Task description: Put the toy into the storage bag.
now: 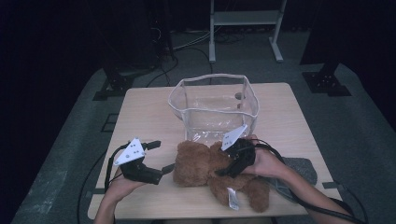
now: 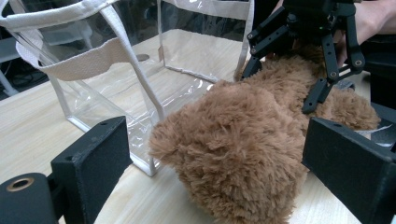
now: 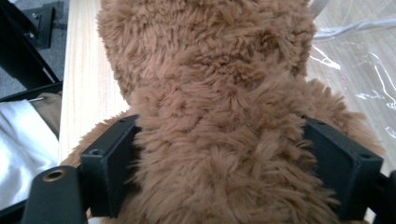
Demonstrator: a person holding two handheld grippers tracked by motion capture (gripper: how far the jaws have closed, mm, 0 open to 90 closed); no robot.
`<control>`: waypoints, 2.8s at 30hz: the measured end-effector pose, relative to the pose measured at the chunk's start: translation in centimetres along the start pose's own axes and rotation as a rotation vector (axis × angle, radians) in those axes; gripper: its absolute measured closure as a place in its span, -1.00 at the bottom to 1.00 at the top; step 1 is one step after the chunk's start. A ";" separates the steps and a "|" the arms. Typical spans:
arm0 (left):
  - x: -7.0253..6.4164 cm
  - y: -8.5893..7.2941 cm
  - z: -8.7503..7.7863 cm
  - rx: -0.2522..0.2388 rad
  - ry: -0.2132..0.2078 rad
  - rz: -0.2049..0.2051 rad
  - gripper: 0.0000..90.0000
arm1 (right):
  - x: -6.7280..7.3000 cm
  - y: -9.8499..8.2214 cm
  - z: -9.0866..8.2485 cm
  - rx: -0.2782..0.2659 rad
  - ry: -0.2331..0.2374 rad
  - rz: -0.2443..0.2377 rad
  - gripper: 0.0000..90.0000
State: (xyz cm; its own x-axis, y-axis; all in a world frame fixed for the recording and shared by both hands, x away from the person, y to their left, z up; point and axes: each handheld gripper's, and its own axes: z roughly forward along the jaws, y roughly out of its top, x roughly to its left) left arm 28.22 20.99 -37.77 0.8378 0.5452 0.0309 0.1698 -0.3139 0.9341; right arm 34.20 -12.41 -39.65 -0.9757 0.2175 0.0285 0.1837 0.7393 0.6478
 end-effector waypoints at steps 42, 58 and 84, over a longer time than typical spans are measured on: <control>1.0 -0.4 -1.3 -0.022 0.053 -0.015 -0.85 | 1.3 -0.2 -0.3 0.010 -0.055 0.008 0.43; 1.7 -0.9 -3.0 -0.034 0.109 -0.021 -0.85 | 2.2 0.9 -4.2 -0.065 -0.050 0.002 0.46; 2.5 -1.7 -3.3 -0.037 0.120 -0.046 -0.85 | 3.1 9.1 -12.8 -0.206 -0.015 -0.042 0.48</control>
State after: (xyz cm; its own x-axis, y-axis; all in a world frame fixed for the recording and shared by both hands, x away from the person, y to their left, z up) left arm 28.29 25.45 -38.06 0.7611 0.6480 0.0284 0.1848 -0.2587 0.9481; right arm 31.27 -13.16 -23.89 -0.9798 0.1998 -0.0127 0.1125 0.6023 0.7903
